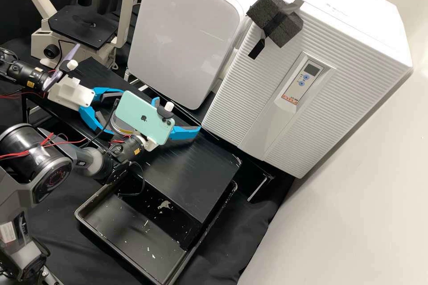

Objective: Place the petri dish on the microscope

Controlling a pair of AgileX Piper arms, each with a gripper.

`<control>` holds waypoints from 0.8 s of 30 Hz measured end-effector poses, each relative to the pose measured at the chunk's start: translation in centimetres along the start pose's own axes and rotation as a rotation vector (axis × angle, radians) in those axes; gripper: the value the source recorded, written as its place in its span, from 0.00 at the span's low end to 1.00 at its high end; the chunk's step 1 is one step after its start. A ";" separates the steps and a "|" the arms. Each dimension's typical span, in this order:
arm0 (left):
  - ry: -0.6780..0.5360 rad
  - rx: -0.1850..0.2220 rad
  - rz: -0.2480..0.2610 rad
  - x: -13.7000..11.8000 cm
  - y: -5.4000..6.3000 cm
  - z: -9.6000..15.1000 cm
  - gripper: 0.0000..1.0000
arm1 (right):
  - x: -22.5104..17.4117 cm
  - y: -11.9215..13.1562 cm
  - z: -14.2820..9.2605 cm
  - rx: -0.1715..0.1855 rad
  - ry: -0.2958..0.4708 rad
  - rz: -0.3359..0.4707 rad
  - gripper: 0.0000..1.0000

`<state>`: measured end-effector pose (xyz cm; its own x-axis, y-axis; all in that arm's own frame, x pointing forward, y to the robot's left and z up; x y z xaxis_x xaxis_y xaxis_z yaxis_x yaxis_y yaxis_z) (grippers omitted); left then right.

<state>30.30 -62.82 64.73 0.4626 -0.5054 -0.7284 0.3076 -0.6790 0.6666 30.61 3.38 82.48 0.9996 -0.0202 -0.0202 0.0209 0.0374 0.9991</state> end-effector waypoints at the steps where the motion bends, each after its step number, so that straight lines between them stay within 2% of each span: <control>1: 0.003 0.002 0.000 0.2 0.1 -0.1 1.00 | 0.0 0.0 0.0 0.000 0.000 0.000 1.00; 11: 0.008 0.014 -0.005 2.2 0.3 -0.6 1.00 | 0.0 0.0 0.0 0.000 0.000 0.000 1.00; 24: -0.004 0.013 -0.006 2.4 0.3 -0.1 1.00 | 0.0 0.0 0.0 0.000 0.000 0.000 1.00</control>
<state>31.61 -64.14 63.19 0.4574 -0.5035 -0.7330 0.2995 -0.6889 0.6601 30.61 3.38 82.48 0.9996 -0.0202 -0.0202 0.0209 0.0374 0.9991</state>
